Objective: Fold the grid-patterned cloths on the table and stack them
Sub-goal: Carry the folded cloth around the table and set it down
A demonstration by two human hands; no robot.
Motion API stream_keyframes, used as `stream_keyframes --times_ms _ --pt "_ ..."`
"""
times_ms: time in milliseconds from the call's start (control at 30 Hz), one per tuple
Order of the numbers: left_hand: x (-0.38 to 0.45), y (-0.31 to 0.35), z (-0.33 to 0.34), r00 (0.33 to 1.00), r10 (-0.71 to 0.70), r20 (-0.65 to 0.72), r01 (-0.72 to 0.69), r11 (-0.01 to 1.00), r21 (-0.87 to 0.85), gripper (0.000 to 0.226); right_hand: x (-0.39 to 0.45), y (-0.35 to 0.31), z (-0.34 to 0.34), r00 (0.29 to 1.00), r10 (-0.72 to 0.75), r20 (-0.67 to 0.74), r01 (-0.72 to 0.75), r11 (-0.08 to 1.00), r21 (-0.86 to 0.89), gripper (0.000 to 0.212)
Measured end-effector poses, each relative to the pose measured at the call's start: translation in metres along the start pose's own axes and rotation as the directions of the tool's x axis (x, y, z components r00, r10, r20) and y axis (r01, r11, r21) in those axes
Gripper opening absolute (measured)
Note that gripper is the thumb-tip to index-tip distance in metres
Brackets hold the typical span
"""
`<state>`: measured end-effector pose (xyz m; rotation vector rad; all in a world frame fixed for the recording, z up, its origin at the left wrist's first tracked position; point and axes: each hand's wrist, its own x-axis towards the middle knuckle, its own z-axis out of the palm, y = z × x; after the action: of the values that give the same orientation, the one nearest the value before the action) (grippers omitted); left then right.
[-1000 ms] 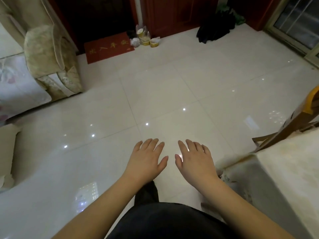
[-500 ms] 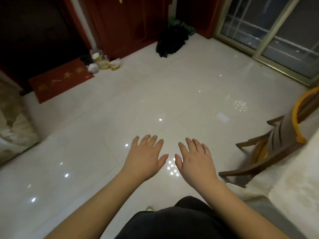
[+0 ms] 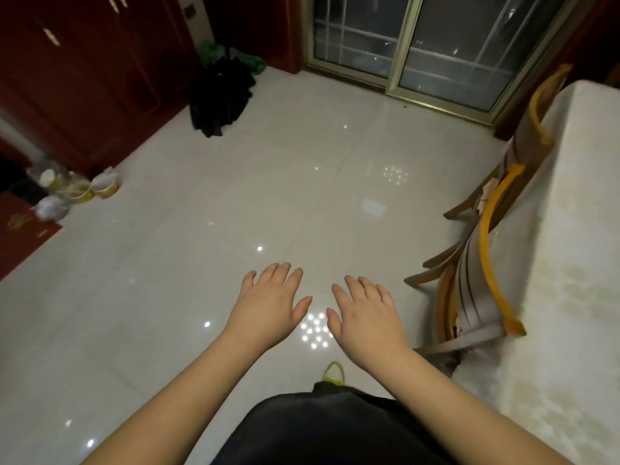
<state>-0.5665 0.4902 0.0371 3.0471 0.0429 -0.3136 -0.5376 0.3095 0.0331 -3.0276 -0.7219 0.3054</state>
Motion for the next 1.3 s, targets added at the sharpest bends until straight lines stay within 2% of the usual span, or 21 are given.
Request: stream_keyframes --times_ms 133,233,333,500,733,833,1033,1300 --pt "0.073 0.007 -0.019 1.0 0.021 -0.018 -0.021 0.999 0.024 0.066 0.07 0.041 -0.023 0.996 -0.029 0.086 0.029 1.0 0.005 0.052" --pt "0.12 0.005 -0.037 0.999 0.043 -0.012 -0.043 0.998 0.039 0.061 0.118 0.059 -0.038 0.999 0.046 0.023 -0.046 0.999 0.013 0.051" --pt "0.173 -0.003 -0.053 0.997 0.07 -0.008 -0.07 0.997 0.025 0.064 0.163 0.071 -0.05 0.994 0.1 0.049 -0.103 0.991 0.08 0.055" --pt "0.276 -0.025 -0.076 0.984 0.153 -0.09 -0.152 0.988 0.026 0.063 0.248 0.085 -0.069 0.985 0.17 0.015 -0.17 0.978 0.117 0.055" --pt "0.421 -0.048 -0.111 0.951 0.293 -0.1 -0.294 0.956 0.004 0.063 0.372 0.119 -0.102 0.976 0.215 0.041 -0.219 0.967 0.133 0.061" --pt "0.479 -0.047 -0.131 0.927 0.369 -0.072 -0.371 0.929 -0.006 0.069 0.416 0.142 -0.121 0.961 0.274 0.039 -0.277 0.952 0.128 0.055" --pt "0.597 -0.007 -0.168 0.855 0.505 -0.118 -0.506 0.862 0.03 0.059 0.487 0.207 -0.154 0.891 0.454 -0.012 -0.446 0.88 0.162 0.054" --pt "0.749 0.097 -0.203 0.764 0.639 -0.09 -0.636 0.769 0.066 0.067 0.564 0.339 -0.179 0.819 0.574 -0.024 -0.559 0.806 0.197 0.056"
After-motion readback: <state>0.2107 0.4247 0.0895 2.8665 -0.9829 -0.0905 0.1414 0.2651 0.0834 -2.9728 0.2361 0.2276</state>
